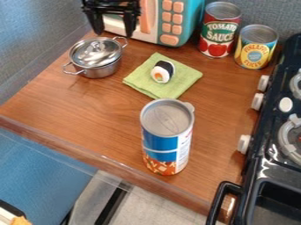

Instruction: Put the metal lid beside the blue can

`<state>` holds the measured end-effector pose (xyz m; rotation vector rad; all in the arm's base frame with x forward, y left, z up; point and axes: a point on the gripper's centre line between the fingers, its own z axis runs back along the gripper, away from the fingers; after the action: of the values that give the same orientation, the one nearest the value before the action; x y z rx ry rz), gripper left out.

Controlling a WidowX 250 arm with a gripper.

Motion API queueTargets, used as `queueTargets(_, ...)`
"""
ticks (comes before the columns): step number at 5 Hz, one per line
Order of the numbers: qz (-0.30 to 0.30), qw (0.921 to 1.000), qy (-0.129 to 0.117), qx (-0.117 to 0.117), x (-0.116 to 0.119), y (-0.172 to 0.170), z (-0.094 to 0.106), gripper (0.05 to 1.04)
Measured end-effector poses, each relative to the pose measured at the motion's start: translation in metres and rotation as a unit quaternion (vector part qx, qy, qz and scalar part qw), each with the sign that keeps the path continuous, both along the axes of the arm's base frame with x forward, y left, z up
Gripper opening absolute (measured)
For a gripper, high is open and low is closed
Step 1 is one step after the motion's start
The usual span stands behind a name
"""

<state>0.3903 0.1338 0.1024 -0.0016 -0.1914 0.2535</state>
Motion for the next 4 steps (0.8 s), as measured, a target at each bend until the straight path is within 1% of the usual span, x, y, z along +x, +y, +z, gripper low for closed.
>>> queueTargets(2,0.010,0.9997,0.021,-0.009,-0.003,0.028,-0.022,1.001)
queueTargets(3,0.019,0.9993,0.027,-0.019,-0.004,0.037,-0.031,1.001)
queueTargets(4,0.019,0.9987,0.037,-0.028,-0.003,0.036,-0.038,0.967)
